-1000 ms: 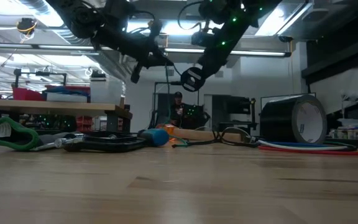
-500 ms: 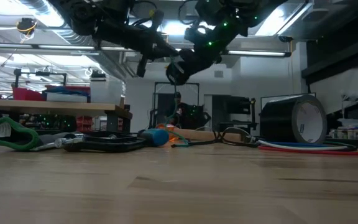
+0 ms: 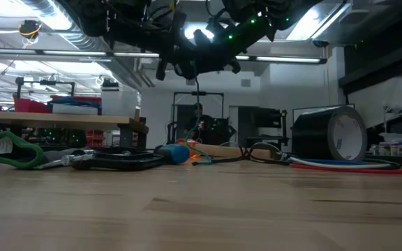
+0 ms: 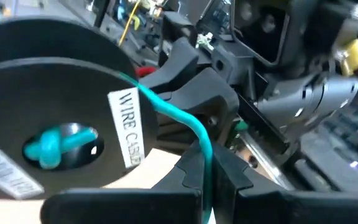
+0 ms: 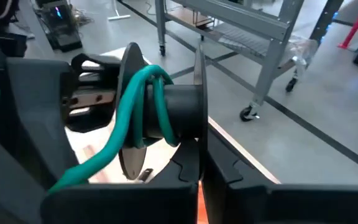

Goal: Coil cords
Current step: Coil the green wire onto the spool

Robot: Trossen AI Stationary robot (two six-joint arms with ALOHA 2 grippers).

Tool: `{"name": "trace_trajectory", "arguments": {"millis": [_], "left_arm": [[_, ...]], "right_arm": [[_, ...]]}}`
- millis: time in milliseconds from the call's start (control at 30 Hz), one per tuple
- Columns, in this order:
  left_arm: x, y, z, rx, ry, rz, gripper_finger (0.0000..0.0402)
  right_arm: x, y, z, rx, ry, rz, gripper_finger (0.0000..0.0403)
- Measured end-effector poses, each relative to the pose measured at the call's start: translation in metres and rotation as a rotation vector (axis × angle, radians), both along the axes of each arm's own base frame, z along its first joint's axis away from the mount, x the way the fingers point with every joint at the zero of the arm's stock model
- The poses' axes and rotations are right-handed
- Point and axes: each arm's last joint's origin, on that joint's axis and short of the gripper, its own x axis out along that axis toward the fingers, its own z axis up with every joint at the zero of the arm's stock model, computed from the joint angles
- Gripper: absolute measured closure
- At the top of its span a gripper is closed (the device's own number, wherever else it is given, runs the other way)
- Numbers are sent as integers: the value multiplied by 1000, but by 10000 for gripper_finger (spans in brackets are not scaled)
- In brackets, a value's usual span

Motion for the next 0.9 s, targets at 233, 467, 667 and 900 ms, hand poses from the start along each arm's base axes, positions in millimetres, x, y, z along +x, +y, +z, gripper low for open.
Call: {"name": "trace_trajectory", "arguments": {"millis": [233,467,667,900], "left_arm": [[2,-5,0,156,62,-12,401],[4,-13,-2,319,146,-58,401],[6,-21,-10,451,283,-67,401],[4,-25,-16,567,435,-9,401]], "right_arm": [[1,1,1,21,-19,25,402],[-4,-10,1,109,-52,95,402],[-12,-25,3,233,-109,213,402],[-16,-32,9,313,-181,355,402]]}}
